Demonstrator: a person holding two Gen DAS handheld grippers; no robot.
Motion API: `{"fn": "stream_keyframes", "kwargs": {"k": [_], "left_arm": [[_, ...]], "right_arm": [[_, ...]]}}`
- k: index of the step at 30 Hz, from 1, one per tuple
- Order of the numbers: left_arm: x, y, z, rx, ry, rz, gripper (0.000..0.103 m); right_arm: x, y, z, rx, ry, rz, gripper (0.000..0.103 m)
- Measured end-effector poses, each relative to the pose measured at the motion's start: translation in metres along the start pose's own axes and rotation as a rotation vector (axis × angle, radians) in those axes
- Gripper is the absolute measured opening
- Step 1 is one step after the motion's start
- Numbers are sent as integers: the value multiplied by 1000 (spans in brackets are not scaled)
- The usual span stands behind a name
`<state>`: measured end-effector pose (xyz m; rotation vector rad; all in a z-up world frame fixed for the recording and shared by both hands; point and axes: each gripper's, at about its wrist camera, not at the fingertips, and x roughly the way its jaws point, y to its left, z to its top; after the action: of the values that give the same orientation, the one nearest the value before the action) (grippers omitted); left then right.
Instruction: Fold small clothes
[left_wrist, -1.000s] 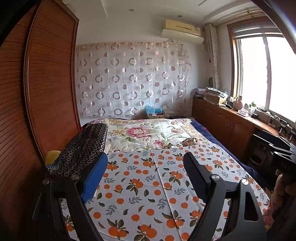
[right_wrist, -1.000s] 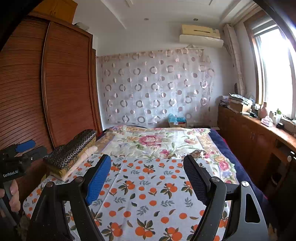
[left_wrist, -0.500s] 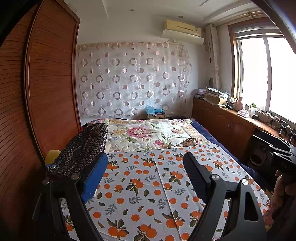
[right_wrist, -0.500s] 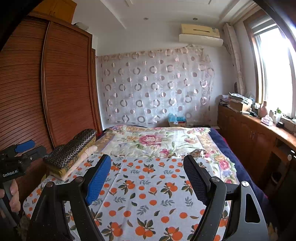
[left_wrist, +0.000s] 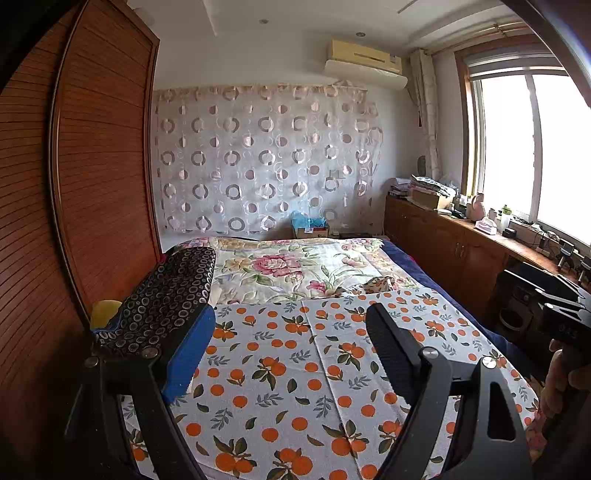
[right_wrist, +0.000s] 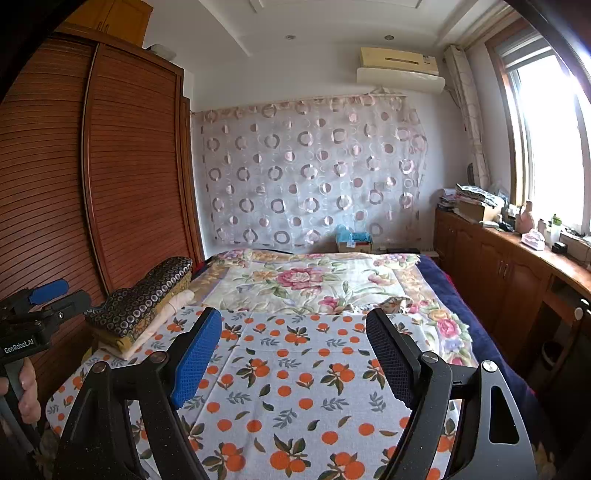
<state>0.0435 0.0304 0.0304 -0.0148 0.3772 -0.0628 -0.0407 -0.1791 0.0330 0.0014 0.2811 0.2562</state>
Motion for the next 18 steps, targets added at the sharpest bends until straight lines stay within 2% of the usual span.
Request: {"fn": "stream_keyframes", "kwargs": {"k": [18], "left_arm": [[1, 0, -1, -1, -1, -1, 84]], "right_arm": [[0, 0, -1, 3, -1, -3, 82]]}}
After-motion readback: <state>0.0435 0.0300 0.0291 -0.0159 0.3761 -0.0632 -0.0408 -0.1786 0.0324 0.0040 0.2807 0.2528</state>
